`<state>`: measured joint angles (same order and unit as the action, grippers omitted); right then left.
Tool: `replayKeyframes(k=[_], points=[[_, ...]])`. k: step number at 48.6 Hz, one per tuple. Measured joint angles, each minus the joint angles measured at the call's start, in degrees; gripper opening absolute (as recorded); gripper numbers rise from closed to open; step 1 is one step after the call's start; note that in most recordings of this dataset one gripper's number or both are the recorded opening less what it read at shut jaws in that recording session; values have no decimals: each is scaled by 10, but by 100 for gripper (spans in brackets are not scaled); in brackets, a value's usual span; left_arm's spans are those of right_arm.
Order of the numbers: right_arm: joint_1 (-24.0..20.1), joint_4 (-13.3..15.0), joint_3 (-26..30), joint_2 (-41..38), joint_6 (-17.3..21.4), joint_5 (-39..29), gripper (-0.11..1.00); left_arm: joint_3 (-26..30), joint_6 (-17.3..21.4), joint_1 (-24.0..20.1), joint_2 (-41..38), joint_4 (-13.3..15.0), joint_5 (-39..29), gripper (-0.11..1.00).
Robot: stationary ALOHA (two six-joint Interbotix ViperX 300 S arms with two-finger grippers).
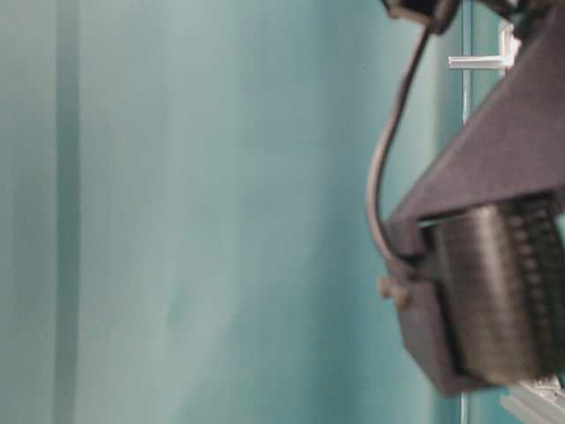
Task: Move the cable alternately left and right between 8 closely spaced pins so it hooks onto each one.
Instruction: 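Close the right gripper on the white cable just behind its plug, then lift the cable with the right gripper and carry it left over the frame's bottom edge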
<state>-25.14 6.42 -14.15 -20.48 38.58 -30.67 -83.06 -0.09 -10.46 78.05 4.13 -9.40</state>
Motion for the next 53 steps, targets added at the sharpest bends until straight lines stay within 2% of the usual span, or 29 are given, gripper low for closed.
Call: replayKeyframes(k=[5,11,20,29,40,45,51,53], points=[[-3,-1,7,0,18,-22,14,-1,0,-1,0,0,0,47],[-3,0,9,2,58,-40,14,-6,0,-1,0,0,5,47],[-4,0,9,25,154,-78,14,-11,0,-1,0,0,11,47],[-17,20,-1,56,287,-134,14,-11,0,-1,0,0,11,47],[-51,62,-34,90,491,-197,14,-11,0,-2,0,0,12,47],[-64,71,-52,106,570,-215,14,-11,0,-2,0,0,12,47],[-74,78,-76,128,641,-227,14,-11,0,-3,0,0,12,47],[-75,78,-83,135,653,-229,14,-11,0,-3,0,0,12,47]])
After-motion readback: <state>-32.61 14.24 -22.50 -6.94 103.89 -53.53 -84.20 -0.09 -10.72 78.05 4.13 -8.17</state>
